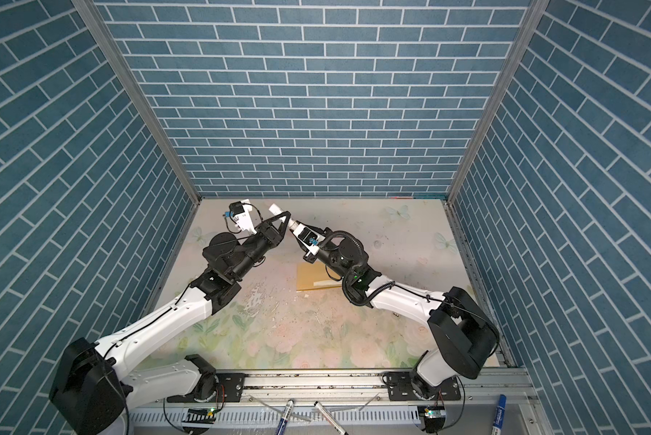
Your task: Place the letter into the envelope and seal it
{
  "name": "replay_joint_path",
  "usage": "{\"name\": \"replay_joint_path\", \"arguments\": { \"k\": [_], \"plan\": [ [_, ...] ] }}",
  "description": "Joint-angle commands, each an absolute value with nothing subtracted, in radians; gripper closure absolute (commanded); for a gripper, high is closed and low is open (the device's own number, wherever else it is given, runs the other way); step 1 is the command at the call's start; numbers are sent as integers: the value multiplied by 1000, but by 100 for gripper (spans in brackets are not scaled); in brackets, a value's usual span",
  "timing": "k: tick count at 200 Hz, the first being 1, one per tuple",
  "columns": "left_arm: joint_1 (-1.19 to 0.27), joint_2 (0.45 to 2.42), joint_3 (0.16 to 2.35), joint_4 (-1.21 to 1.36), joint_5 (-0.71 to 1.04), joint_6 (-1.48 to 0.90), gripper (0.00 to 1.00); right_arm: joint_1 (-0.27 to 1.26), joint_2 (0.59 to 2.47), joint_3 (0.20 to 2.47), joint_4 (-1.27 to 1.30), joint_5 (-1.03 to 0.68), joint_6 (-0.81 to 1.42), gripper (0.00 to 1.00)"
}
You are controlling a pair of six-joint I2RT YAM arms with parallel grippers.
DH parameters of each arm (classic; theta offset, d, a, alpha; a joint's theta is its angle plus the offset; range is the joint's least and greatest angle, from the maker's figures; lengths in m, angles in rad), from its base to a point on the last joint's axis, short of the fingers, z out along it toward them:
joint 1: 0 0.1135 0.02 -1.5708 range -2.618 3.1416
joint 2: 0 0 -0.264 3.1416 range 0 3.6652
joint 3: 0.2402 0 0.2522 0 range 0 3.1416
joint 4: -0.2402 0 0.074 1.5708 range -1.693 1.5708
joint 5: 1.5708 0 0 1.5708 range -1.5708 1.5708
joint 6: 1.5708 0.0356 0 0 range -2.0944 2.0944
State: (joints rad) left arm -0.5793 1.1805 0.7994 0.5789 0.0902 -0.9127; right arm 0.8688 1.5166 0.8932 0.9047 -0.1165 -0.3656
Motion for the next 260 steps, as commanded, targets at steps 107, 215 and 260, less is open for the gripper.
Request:
{"name": "replay_joint_path", "arguments": {
  "k": [107,215,260],
  "plan": [
    [-584,1218,842,722,284,-781,100,553,1667,1207,1124,-939,900,100],
    [-583,1210,841,698,222,-849,100,546,1646,1142,1103,-876,745,60],
    [-581,1201,844,676,188,-888,100,665,1394,912,807,-418,-105,34]
  ]
}}
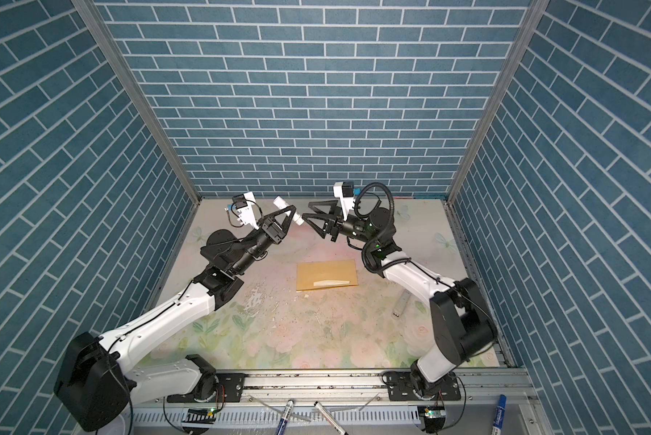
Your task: Place the letter into the envelope and seal it
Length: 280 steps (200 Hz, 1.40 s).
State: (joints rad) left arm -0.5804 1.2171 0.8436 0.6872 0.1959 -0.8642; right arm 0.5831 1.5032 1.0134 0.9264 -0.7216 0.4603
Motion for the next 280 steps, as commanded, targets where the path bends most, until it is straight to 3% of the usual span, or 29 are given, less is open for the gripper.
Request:
{"name": "replay_joint_path", "arguments": {
  "k": [1,82,135,195,241,250,280],
  "plan": [
    [-581,1201,844,675,188,-888,100,668,1391,906,808,-408,-118,34],
    [-581,1204,848,674,184,-899,100,825,1406,850,940,-153,-484,42],
    [-581,1207,850,675,185,-903,100,865,1449,869,991,-95,-532,54],
    [-582,1207,848,675,189,-904,100,882,1470,882,1023,-41,-533,75],
    [-581,1210,845,672,193,-895,100,877,1454,911,991,-71,-394,100],
    [-581,1210,845,668,195,-886,100,867,1446,924,959,-81,-324,100],
    [-581,1207,845,657,220,-811,100,707,1445,1027,836,-439,186,100]
  ]
}}
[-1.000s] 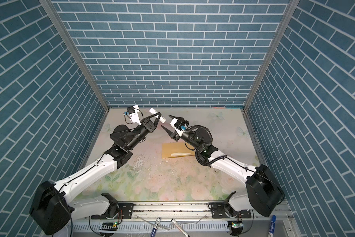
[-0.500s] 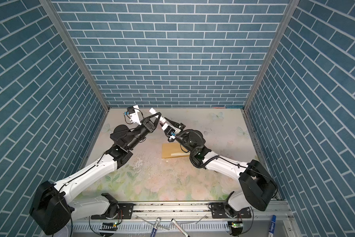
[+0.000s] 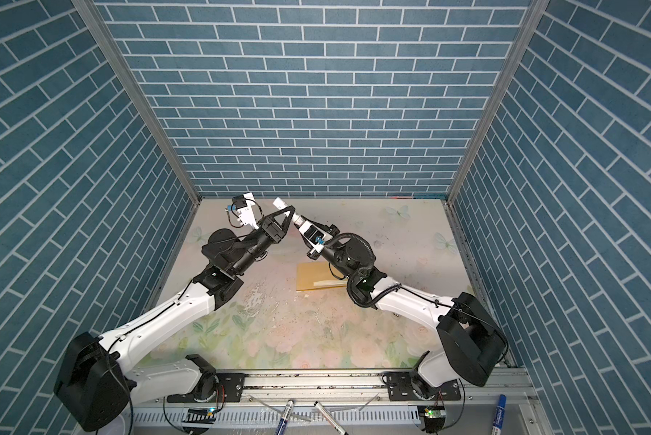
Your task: Place the letter into the envelope and seal it
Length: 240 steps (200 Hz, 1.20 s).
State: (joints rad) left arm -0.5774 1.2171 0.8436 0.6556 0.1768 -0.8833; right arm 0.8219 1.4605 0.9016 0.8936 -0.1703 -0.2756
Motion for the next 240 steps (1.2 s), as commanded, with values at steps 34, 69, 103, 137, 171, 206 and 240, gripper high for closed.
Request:
{"name": "replay_joint_path", "arguments": {
  "k": [34,69,103,137,171,206,240],
  "plan": [
    [-581,1198,847,644,269,-703,100,575,1573,1187,891,-816,767,100],
    [-583,1186,847,626,285,-650,100,541,1711,1241,1215,-903,1155,100],
    [-583,1184,849,622,274,-662,100,541,1712,1234,1191,-907,1107,99],
    [-583,1195,858,601,223,-729,100,547,1641,1171,1108,-884,878,60],
    [-582,1189,873,563,182,-778,100,591,1450,1011,902,-653,345,25],
    [-581,1186,876,574,173,-802,100,731,1337,895,804,-328,-214,26],
    [-581,1191,876,580,172,-814,100,805,1353,849,891,-183,-395,34]
  ]
}}
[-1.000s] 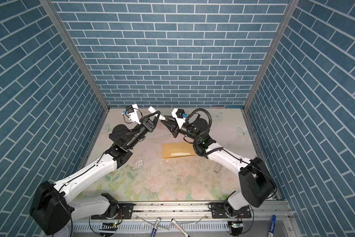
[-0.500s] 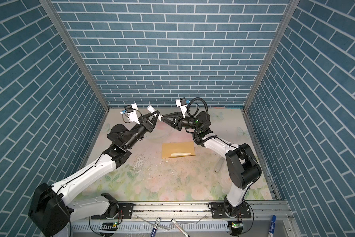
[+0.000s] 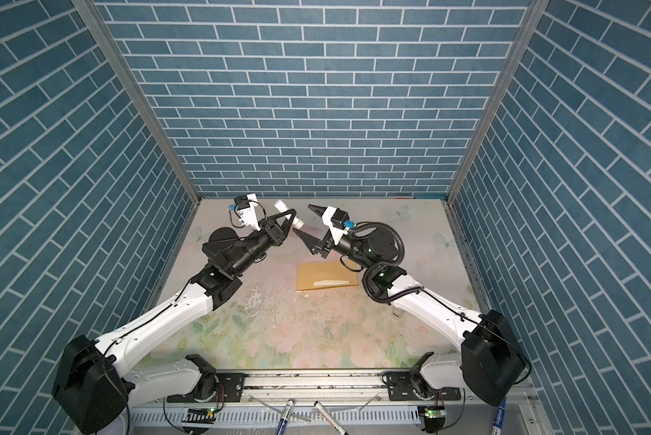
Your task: Place the letter into the envelope and seal it
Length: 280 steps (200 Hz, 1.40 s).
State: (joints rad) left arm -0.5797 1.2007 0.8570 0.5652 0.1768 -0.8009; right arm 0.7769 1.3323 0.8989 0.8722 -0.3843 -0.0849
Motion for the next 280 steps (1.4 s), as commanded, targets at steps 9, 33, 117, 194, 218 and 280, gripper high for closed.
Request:
{"name": "replay_joint_path", "arguments": {
  "k": [9,33,117,194,218,280],
  "plan": [
    [-582,1191,876,581,172,-816,100,820,1361,842,910,-153,-425,37],
    [-582,1194,876,581,170,-816,100,844,1383,837,933,-101,-467,43],
    [-581,1200,876,587,176,-823,100,900,1475,888,984,2,-509,62],
    [-581,1206,872,589,178,-826,100,912,1479,902,1021,16,-455,78],
    [-581,1206,870,585,181,-817,100,909,1468,918,999,-12,-388,85],
    [-581,1214,847,624,245,-705,100,695,1460,1067,852,-601,325,97]
  ]
}}
